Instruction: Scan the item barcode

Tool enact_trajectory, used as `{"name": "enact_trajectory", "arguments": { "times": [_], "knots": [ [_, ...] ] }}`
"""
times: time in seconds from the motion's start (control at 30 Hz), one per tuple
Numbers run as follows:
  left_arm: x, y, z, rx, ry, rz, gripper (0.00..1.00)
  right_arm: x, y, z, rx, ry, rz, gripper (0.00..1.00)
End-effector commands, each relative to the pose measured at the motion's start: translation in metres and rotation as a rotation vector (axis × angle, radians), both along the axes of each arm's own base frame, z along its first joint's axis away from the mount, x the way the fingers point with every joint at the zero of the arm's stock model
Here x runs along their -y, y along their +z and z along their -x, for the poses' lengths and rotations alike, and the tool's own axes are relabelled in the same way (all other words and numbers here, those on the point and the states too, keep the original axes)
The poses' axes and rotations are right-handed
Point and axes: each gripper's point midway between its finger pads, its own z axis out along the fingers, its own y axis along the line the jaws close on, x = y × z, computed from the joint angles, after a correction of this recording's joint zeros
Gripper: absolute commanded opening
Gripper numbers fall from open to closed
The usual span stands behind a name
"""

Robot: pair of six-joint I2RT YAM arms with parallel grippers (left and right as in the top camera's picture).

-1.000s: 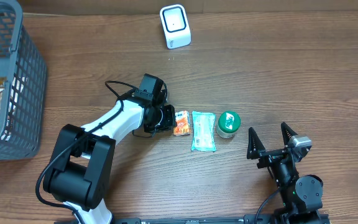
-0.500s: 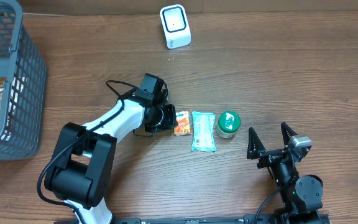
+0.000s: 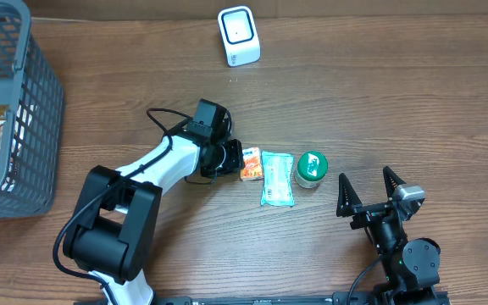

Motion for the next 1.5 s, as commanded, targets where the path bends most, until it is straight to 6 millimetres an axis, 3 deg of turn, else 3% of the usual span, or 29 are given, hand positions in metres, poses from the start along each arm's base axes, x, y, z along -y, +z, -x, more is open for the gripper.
{"name": "enact_trajectory", "arguments": {
  "times": [0.0, 0.13, 0.3, 0.4, 0.6, 0.67, 0.73, 0.77, 0.8, 0.83, 0.87, 1.07, 1.3, 1.47],
  "knots": [
    [-0.004, -0.02, 0.003, -0.02, 0.004, -0.063, 0.04, 0.003, -0.002, -0.001, 0.003, -0.014, 0.003, 1.0],
    [-0.003, -0.011, -0.001, -0.009, 0.006, -0.029, 0.05, 0.003, -0.002, -0.001, 0.003, -0.014, 0.003, 1.0],
    [-0.008, 0.035, -0.025, 0.101, 0.01, 0.003, 0.13, 0.003, -0.002, -0.001, 0.003, -0.014, 0.003, 1.0],
    [-0.015, 0.085, -0.041, 0.196, 0.022, 0.021, 0.21, 0.003, -0.002, -0.001, 0.003, -0.014, 0.003, 1.0],
    [-0.04, 0.197, -0.057, 0.36, 0.029, 0.032, 0.54, 0.003, -0.002, -0.001, 0.003, -0.014, 0.003, 1.0],
    [-0.054, 0.236, -0.058, 0.416, 0.037, 0.027, 0.61, 0.003, -0.002, -0.001, 0.003, -0.014, 0.003, 1.0],
    [-0.075, 0.277, -0.058, 0.477, 0.065, -0.005, 0.73, 0.003, -0.002, -0.001, 0.003, -0.014, 0.003, 1.0],
    [-0.085, 0.296, -0.058, 0.521, 0.056, -0.027, 0.84, 0.003, -0.002, -0.001, 0.003, -0.014, 0.003, 1.0],
    [-0.095, 0.312, -0.059, 0.565, 0.047, -0.054, 0.88, 0.003, -0.002, -0.001, 0.003, -0.014, 0.003, 1.0],
    [-0.117, 0.341, -0.06, 0.647, 0.054, -0.127, 0.94, 0.003, -0.002, -0.001, 0.003, -0.014, 0.003, 1.0],
    [-0.133, 0.357, -0.06, 0.685, 0.079, -0.175, 1.0, 0.003, -0.002, -0.001, 0.003, -0.014, 0.003, 1.0],
    [-0.228, 0.438, -0.061, 0.898, 0.263, -0.472, 1.0, 0.003, -0.002, -0.001, 0.003, -0.014, 0.003, 1.0],
    [-0.333, 0.479, -0.055, 0.972, 0.45, -0.849, 1.0, 0.003, -0.002, -0.001, 0.003, -0.014, 0.003, 1.0],
    [-0.391, 0.473, -0.051, 0.899, 0.498, -1.005, 1.0, 0.003, -0.002, -0.001, 0.003, -0.014, 0.003, 1.0]
  ]
}}
